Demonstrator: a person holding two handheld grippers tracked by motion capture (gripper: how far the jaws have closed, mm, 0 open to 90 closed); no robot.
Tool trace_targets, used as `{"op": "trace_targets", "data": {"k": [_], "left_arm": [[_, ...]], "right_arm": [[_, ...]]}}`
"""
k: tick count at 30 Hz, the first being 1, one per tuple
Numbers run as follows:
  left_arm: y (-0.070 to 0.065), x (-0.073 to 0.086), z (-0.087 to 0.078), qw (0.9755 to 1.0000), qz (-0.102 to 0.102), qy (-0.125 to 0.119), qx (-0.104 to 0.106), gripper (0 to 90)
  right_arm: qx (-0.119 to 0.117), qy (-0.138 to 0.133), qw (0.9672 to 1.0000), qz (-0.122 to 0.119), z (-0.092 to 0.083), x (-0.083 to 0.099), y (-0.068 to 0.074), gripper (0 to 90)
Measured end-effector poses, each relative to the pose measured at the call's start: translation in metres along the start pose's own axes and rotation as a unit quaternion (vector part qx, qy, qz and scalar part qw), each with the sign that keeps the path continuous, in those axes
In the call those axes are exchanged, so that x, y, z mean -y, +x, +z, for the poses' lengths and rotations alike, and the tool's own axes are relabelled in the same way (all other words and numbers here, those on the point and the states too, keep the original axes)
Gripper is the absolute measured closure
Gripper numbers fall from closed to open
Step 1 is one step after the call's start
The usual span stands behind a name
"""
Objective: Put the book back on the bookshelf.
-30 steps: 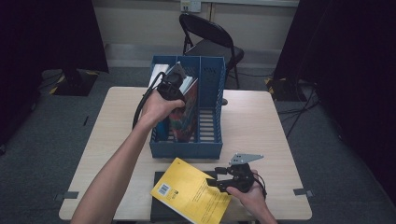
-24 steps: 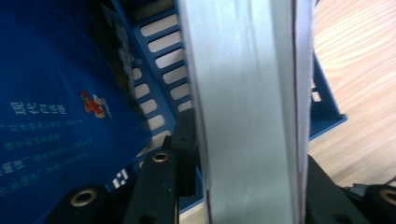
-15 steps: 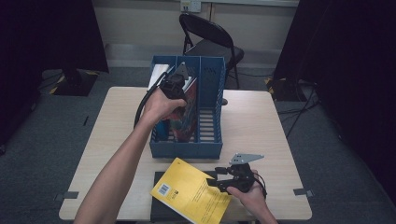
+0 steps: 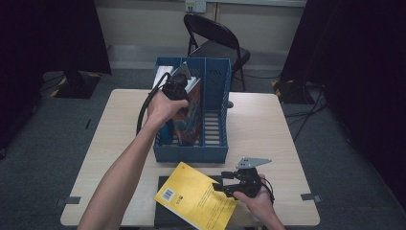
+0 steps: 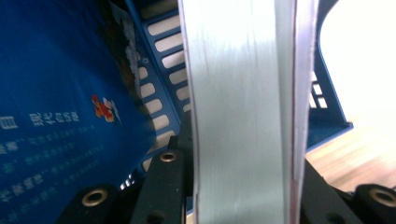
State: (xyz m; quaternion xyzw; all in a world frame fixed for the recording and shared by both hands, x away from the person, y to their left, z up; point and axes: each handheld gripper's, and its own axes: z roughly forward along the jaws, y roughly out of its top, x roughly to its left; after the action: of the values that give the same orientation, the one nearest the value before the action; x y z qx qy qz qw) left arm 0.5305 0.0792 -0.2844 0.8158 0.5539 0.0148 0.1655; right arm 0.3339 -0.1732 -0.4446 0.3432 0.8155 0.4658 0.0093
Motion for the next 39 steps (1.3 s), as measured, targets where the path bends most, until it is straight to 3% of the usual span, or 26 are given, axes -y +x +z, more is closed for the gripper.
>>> {"op": "trace_targets", "data": {"k": [16, 19, 23, 29, 39], "left_arm": [[0.001, -0.005, 0.003, 0.9996, -0.010, -0.020, -0.014, 74.3], [0.001, -0.006, 0.003, 0.9995, -0.016, -0.022, -0.016, 74.3], [0.004, -0.008, 0.002, 0.9985, -0.028, -0.043, -0.019, 74.4], [0.007, -0.012, 0.004, 0.9983, -0.039, -0.038, -0.020, 74.4], [0.012, -0.019, 0.007, 0.9958, -0.066, -0.055, -0.030, 74.3]], "right_arm": [[0.003, -0.002, 1.0000, 0.002, -0.001, 0.001, -0.001, 35.6], [0.003, 0.000, 1.0000, 0.002, -0.001, 0.001, -0.002, 35.4], [0.001, 0.002, 1.0000, 0.000, 0.001, 0.001, -0.001, 34.9], [0.001, 0.002, 1.0000, 0.000, 0.000, 0.001, -0.001, 34.9], [-0.002, 0.006, 1.0000, -0.002, 0.002, 0.002, 0.000, 34.8]]}}
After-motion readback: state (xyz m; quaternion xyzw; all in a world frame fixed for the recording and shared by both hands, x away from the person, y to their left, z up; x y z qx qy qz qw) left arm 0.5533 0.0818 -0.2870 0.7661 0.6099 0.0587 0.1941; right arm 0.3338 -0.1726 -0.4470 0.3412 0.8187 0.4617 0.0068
